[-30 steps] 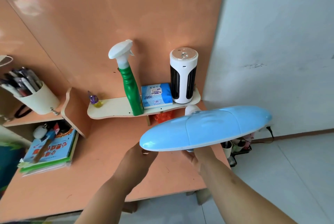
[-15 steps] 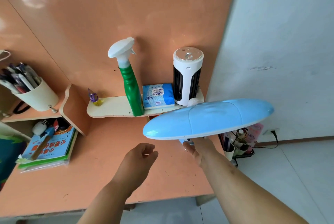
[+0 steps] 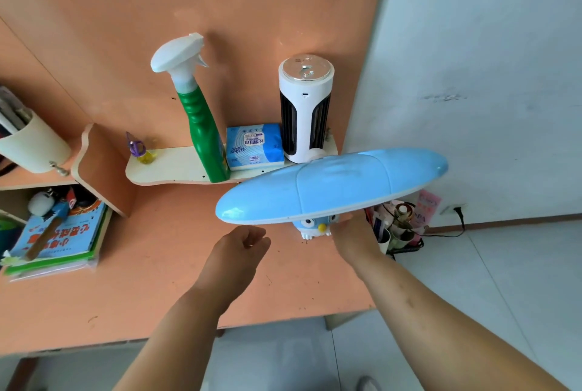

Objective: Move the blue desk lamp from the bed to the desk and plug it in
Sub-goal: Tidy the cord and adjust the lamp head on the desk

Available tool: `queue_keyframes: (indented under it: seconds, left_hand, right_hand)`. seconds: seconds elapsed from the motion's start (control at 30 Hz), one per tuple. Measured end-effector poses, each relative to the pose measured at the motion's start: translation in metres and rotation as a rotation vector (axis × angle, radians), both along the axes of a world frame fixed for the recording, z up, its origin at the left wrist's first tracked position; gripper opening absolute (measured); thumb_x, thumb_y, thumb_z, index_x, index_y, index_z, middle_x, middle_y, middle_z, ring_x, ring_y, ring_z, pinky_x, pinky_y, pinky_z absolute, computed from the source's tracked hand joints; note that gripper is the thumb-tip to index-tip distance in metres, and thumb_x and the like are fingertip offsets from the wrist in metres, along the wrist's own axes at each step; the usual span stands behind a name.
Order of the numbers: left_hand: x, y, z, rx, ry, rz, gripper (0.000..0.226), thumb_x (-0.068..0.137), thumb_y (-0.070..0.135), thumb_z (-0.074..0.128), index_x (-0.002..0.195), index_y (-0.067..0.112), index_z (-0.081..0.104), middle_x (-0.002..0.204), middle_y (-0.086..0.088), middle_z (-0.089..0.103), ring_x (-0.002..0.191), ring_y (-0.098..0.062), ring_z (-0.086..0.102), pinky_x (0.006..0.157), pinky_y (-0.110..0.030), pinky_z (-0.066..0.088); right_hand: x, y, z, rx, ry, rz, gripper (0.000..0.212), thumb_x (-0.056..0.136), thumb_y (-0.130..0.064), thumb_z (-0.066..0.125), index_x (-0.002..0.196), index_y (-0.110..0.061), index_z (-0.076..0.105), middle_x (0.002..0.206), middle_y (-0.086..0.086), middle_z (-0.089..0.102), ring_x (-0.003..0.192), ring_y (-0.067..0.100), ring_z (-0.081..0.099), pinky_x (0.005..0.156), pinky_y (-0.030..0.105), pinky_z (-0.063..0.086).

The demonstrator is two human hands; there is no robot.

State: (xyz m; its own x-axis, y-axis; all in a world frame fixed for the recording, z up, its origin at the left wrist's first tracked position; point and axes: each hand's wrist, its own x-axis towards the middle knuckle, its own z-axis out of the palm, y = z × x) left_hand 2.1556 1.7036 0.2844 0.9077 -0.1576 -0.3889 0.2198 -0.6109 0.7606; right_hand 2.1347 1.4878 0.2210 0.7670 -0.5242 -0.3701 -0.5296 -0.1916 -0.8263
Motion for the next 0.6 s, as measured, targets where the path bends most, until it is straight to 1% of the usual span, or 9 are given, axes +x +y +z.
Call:
queue_keyframes:
  seconds: [0.03,0.07,0.1,0.17,0.23,0.33,0.43,0.53,0.6]
  left_hand:
    - [0.000,-0.002,0.000,-0.004,0.000,-0.003,0.027,0.090,0.035,0.058,0.114,0.025,0.064,0.098,0.017,0.063,0.086,-0.002,0.057,0.064,-0.018,0.042]
    - [-0.002,-0.005,0.001,-0.003,0.002,-0.005,0.026,0.089,0.035,0.059,0.113,0.026,0.064,0.097,0.017,0.064,0.086,-0.002,0.057,0.064,-0.018,0.042]
    - [-0.002,-0.005,0.001,-0.004,0.001,0.001,0.025,0.089,0.035,0.059,0.112,0.026,0.064,0.096,0.017,0.064,0.085,-0.003,0.058,0.063,-0.018,0.042]
    - [-0.003,-0.007,0.000,0.008,0.001,0.007,0.024,0.089,0.035,0.060,0.110,0.026,0.065,0.095,0.015,0.064,0.083,-0.004,0.058,0.062,-0.020,0.042]
    - [-0.004,-0.008,-0.001,0.019,-0.003,0.019,0.025,0.088,0.034,0.061,0.110,0.025,0.066,0.097,0.009,0.066,0.083,-0.010,0.059,0.062,-0.023,0.044]
    - [-0.006,-0.010,-0.005,0.011,0.005,0.029,0.025,0.087,0.032,0.062,0.110,0.022,0.067,0.098,0.000,0.068,0.079,-0.017,0.060,0.064,-0.026,0.047]
    - [-0.011,-0.013,-0.007,0.007,0.015,0.012,0.023,0.087,0.031,0.062,0.108,0.024,0.067,0.097,-0.001,0.068,0.080,-0.018,0.062,0.064,-0.027,0.049]
    - [-0.014,-0.017,-0.007,-0.005,0.025,0.012,0.022,0.087,0.030,0.062,0.108,0.024,0.067,0.099,-0.001,0.068,0.089,-0.021,0.063,0.068,-0.028,0.049]
    - [-0.016,-0.020,-0.006,0.003,0.023,0.005,0.021,0.088,0.030,0.061,0.107,0.024,0.067,0.099,-0.001,0.068,0.089,-0.021,0.063,0.068,-0.027,0.049]
  right_hand:
    - [0.000,-0.002,0.001,-0.056,-0.013,0.033,0.036,0.078,-0.016,0.053,0.114,-0.015,0.047,0.102,0.001,0.059,0.086,0.018,0.056,0.056,0.020,0.038]
    - [-0.003,-0.004,0.001,-0.125,-0.020,0.061,0.036,0.080,-0.015,0.054,0.116,-0.014,0.047,0.108,0.002,0.056,0.091,0.018,0.055,0.059,0.019,0.035]
    - [-0.003,-0.004,0.002,-0.219,-0.030,0.108,0.037,0.082,-0.014,0.053,0.119,-0.013,0.047,0.116,0.005,0.054,0.097,0.021,0.054,0.064,0.020,0.036]
    - [-0.006,-0.006,0.006,-0.421,-0.019,0.250,0.045,0.085,-0.013,0.050,0.129,-0.015,0.043,0.133,0.011,0.044,0.112,0.028,0.050,0.077,0.026,0.038]
    - [-0.006,-0.005,0.014,-0.521,-0.014,0.384,0.059,0.085,-0.010,0.047,0.141,-0.022,0.033,0.140,0.012,0.037,0.121,0.032,0.045,0.085,0.031,0.040]
    - [-0.003,-0.003,0.022,-0.564,0.042,0.516,0.069,0.083,-0.007,0.045,0.147,-0.025,0.024,0.143,0.014,0.031,0.129,0.034,0.035,0.091,0.038,0.042]
    - [-0.002,0.001,0.024,-0.604,0.187,0.611,0.072,0.083,-0.004,0.047,0.148,-0.019,0.019,0.147,0.016,0.024,0.132,0.036,0.025,0.100,0.043,0.038]
    - [-0.001,0.002,0.028,-0.638,0.224,0.625,0.073,0.082,-0.001,0.050,0.146,-0.018,0.021,0.148,0.016,0.021,0.129,0.035,0.026,0.096,0.043,0.040]
    - [0.000,0.001,0.028,-0.663,0.226,0.638,0.077,0.082,-0.003,0.051,0.149,-0.020,0.015,0.150,0.016,0.020,0.128,0.035,0.027,0.095,0.043,0.041]
